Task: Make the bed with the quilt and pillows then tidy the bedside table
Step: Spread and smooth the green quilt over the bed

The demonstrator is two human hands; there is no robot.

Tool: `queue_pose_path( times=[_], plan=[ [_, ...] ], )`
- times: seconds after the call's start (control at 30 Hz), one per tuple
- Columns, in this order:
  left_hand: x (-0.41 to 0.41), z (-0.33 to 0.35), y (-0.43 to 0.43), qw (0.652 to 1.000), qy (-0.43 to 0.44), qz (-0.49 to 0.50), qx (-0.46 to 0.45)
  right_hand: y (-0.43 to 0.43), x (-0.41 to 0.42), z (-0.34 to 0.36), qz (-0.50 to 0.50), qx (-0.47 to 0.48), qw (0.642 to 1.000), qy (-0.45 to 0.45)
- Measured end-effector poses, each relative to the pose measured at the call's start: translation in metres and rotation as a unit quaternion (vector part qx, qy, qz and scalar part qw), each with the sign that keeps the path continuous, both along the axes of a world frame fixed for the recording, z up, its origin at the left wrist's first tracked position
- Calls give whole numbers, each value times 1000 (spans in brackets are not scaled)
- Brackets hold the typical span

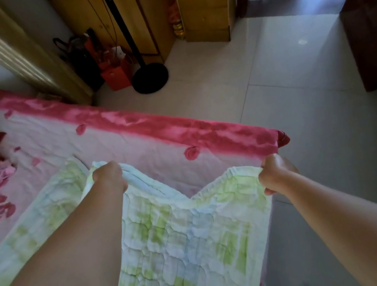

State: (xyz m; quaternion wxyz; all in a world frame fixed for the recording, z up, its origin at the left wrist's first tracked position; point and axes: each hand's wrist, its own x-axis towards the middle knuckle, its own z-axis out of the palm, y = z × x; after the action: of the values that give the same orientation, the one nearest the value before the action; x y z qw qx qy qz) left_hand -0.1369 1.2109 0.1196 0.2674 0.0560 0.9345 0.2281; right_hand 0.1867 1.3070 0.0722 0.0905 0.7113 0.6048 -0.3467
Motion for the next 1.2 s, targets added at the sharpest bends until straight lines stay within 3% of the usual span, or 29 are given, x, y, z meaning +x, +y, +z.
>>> queue_pose_path(
  times=[0.03, 0.07, 0.17, 0.27, 0.33, 0.4, 0.63, 0.8, 0.93, 1.07, 1.13, 1.2],
  plan=[
    [-11, -12, 10, 991, -34, 92, 89, 5, -2, -10, -4, -2, 1000, -7],
    [-16, -19, 14, 951, -112, 197, 209, 9, -2, -20, -7, -3, 1000, -14],
    [-17, -46, 26, 948, -136, 129, 259, 18, -2, -52, 40, -6, 998, -48],
    [7, -62, 35, 973, -70, -165, 143, 17, -1, -75, 99, -30, 992, -71],
    [18, -76, 36, 935, -12, -352, 30, 15, -6, -83, 156, -46, 982, -100],
    [21, -97, 37, 894, 17, -445, -48, 16, -13, -94, 202, -35, 972, -113],
    [32, -154, 43, 859, 43, -497, -117, 36, -17, -134, 221, -1, 974, -41],
    [40, -182, 49, 847, 38, -518, -115, 52, 1, -156, 227, 21, 974, -15],
    [47, -202, 60, 846, 30, -524, -97, 61, 8, -161, 258, -5, 966, -16],
    [62, -217, 69, 834, 12, -531, -151, 66, 8, -163, 307, -41, 951, -22],
    [66, -216, 68, 836, 51, -529, -140, 64, 7, -164, 355, -67, 932, -23],
    [64, -207, 63, 860, 123, -491, -72, 63, 3, -160, 356, -78, 931, 6]
  ],
)
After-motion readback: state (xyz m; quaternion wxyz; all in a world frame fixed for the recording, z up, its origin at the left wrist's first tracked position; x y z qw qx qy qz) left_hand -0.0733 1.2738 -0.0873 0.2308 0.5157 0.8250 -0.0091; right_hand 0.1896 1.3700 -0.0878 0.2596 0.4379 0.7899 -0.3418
